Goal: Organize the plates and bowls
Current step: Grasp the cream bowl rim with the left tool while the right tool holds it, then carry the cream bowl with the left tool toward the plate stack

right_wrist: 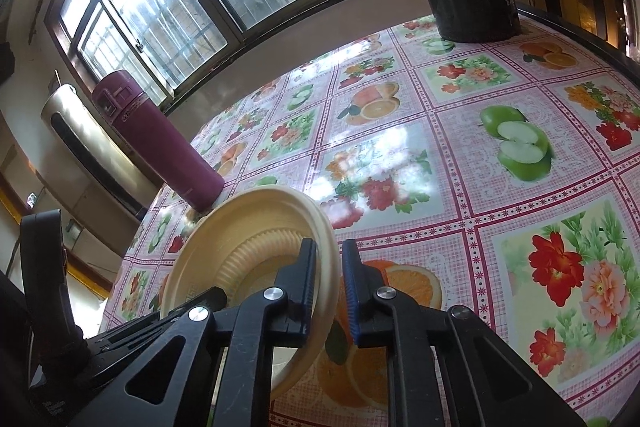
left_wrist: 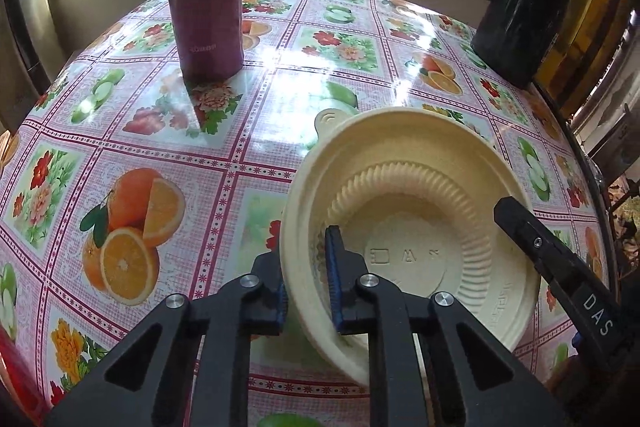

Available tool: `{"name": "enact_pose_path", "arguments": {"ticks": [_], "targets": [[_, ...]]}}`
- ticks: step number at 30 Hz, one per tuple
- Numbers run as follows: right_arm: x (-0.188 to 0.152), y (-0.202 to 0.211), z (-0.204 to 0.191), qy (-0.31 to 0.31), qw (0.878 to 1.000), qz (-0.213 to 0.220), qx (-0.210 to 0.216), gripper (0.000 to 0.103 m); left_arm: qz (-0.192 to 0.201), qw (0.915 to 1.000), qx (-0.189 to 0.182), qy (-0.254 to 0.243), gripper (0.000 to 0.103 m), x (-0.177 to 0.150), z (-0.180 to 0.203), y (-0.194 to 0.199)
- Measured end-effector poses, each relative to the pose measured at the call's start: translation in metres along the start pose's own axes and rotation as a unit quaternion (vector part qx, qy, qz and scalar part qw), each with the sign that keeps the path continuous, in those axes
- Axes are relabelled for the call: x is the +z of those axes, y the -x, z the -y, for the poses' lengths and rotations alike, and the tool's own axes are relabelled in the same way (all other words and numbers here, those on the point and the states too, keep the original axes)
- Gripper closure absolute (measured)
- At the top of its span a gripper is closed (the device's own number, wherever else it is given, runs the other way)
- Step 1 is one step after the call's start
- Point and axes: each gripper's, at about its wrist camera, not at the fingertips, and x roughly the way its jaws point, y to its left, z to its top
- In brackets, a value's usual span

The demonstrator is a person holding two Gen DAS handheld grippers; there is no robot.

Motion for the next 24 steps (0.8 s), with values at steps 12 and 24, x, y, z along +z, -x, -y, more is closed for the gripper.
{"name": "enact_pose_path", "arguments": {"ticks": [12,24], "targets": [[-0.006,0.004,0.000,-0.006,1.000,-0.008,-0.002,0.090,0.006,0.9999,0.009,-0.010,0.090,-0.005,0.002,0.004],[-0.019,0.008,-0.013,0.006,1.000,-0.016,-0.006,0.090,0.006,0.9999,0.015,0.002,0.089,-0.020,-0.011,0.015]]}}
